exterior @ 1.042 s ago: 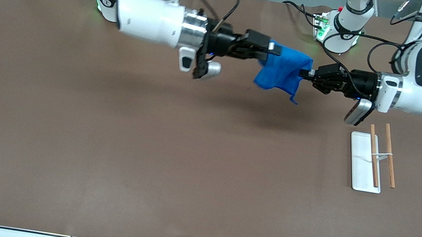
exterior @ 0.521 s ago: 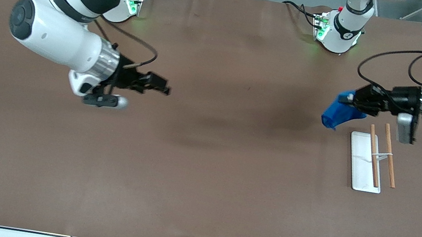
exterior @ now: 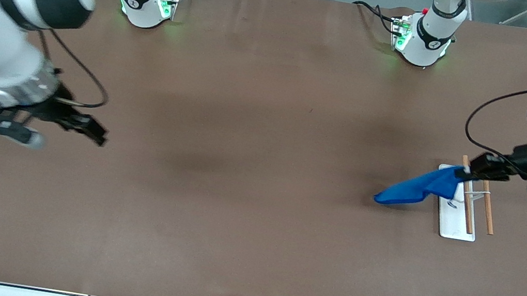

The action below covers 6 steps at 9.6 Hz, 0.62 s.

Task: Right arm passes towel to left arm to hang
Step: 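Drape the towel over the dowels with the left gripper while the right gripper retracts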

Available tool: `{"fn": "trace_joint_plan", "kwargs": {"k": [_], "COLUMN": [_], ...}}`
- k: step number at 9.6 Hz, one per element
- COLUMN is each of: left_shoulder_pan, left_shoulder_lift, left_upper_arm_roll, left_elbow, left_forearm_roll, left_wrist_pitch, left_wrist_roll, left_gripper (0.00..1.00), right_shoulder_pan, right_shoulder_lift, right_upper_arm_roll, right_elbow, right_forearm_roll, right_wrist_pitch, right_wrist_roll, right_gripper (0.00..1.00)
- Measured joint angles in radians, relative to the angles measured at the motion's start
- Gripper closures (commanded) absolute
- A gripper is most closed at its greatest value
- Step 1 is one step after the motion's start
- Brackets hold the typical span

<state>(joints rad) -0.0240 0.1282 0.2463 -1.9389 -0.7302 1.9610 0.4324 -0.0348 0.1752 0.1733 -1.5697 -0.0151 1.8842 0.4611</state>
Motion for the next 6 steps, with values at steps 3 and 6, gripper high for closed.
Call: {"fn": "trace_joint_plan", "kwargs": {"k": [3,6], "left_shoulder_pan": [0.004,0.011], "left_shoulder_lift": [0.047,0.056], "left_upper_arm_roll": [0.152,0.310], "left_elbow": [-0.008,-0.009], "left_forearm_roll": [0.002,0.003], "left_wrist_pitch": [0.104,0.127], "left_wrist_roll": [-0.068,-0.069], "left_gripper": [1.00,1.00], "right_shoulder_pan": [-0.002,-0.004], "right_shoulder_lift": [-0.072,-0.150], "right_upper_arm_roll": [-0.154,-0.225], "right_elbow": [0.005,0.009], "right_forearm_roll": [-0.001,-0.001], "right_wrist_pitch": [-0.098,-0.206], "right_wrist_roll": [-0.212,-0.325], "right_gripper": [0.00,0.00]}}
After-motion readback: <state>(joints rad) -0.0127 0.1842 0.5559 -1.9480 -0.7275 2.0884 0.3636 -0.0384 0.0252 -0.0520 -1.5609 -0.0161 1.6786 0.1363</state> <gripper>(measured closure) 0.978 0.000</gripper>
